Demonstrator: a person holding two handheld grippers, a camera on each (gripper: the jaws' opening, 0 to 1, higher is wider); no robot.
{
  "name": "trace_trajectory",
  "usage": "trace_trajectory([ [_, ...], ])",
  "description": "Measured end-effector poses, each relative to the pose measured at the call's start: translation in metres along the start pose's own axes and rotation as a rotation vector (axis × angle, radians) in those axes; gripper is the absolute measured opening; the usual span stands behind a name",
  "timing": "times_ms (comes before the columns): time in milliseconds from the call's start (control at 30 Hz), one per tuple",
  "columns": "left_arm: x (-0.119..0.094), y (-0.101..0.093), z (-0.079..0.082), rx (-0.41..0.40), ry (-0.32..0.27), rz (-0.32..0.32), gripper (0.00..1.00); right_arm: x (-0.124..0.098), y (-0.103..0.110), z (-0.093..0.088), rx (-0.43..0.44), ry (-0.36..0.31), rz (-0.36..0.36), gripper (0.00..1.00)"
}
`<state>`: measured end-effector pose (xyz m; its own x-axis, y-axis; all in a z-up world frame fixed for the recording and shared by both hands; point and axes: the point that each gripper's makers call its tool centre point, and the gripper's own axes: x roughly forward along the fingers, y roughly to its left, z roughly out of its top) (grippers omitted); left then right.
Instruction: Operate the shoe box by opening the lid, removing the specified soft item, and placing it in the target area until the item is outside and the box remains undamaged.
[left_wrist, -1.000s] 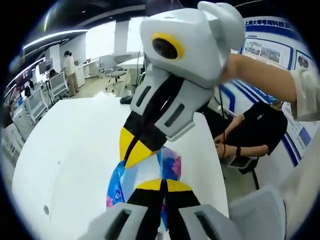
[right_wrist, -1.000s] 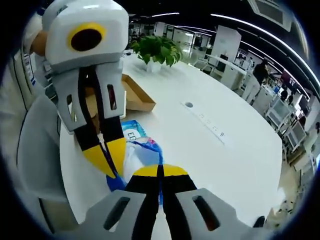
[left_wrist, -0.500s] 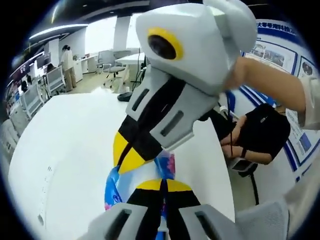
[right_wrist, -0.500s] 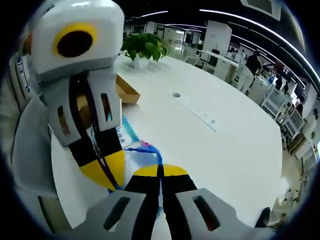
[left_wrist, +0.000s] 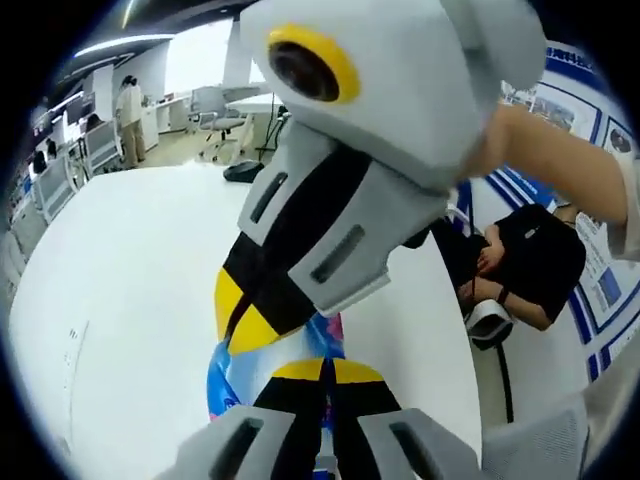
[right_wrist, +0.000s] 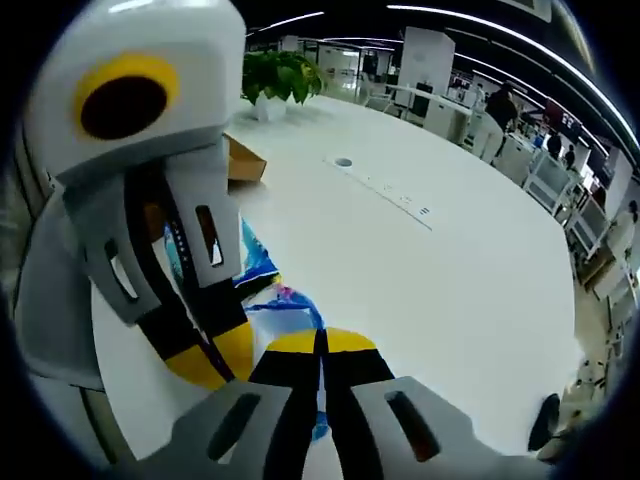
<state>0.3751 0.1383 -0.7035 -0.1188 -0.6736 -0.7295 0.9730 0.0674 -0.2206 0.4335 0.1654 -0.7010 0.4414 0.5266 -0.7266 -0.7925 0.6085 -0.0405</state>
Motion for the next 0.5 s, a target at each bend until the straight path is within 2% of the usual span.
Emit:
trace_trajectory([
  [200,0.009,0.001,-0.014,-0.009,0.019,-0.01,0.0,0.009,0.001,-0.013,0.002,0.027,0.001,0.0],
  [500,0.016,0.0,-0.027,-0.027,0.031,-0.006,0.0,0.016,0.0,-0.018,-0.004,0.046,-0.01,0.0],
])
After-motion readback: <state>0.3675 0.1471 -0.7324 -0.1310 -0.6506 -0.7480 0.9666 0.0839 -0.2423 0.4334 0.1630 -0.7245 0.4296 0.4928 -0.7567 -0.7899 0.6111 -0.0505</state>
